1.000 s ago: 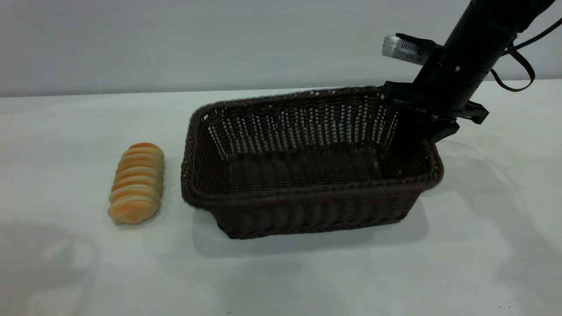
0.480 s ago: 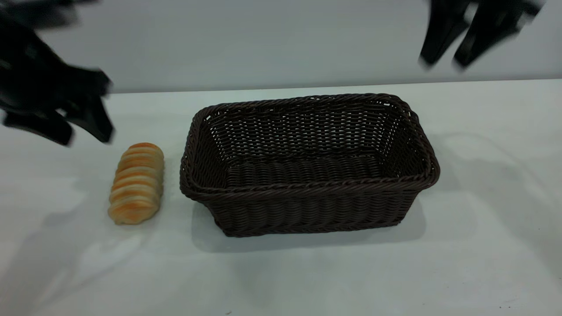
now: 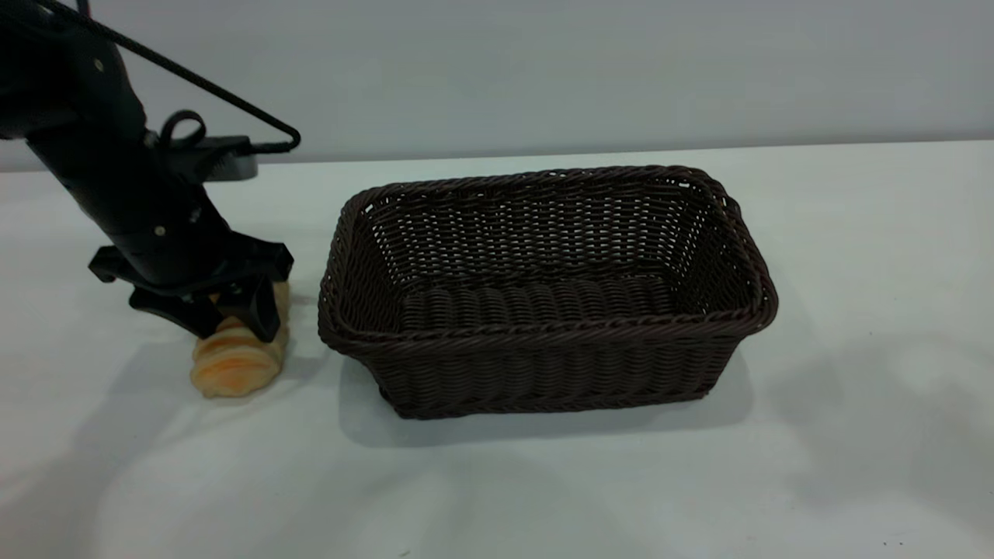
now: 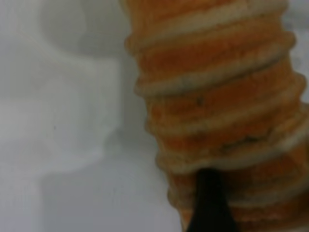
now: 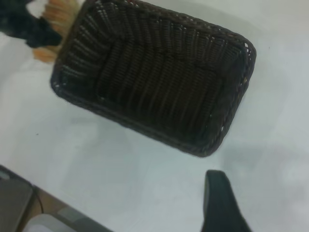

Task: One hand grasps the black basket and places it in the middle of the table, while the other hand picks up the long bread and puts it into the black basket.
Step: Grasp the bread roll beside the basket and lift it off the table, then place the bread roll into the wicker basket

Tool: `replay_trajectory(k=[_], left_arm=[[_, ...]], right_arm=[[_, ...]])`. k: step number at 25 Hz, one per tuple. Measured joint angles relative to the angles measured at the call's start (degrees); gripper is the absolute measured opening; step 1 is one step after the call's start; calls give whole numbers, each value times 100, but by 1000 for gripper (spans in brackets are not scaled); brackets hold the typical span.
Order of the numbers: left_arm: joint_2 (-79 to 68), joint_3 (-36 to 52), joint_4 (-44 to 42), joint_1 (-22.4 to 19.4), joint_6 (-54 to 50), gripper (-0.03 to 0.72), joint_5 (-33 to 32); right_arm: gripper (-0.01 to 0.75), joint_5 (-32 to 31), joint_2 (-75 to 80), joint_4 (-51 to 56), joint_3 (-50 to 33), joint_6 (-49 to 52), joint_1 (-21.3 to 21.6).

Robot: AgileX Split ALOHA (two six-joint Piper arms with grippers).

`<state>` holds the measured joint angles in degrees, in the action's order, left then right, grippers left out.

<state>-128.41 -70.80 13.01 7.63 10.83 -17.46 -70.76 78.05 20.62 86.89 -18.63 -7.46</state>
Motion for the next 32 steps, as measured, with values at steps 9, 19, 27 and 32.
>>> replay_trajectory(k=[9,19,27,32], left_arm=[[-88,-83,-137,7,0,89,29],[2036,-27,-429,351,1258,74,-272],[2087,-27,-425,1753,2037,68,-38],[1247,-27,-425,2442,2113,68,693]], right_arm=[[459,-31,-2398,-166,-2609,25,0],[459,87,-4794,-1130,-5461,191,0],[459,624,-6225,-1274,-5931,508,0],[459,611,-6599,-1436,-5945,638,0]])
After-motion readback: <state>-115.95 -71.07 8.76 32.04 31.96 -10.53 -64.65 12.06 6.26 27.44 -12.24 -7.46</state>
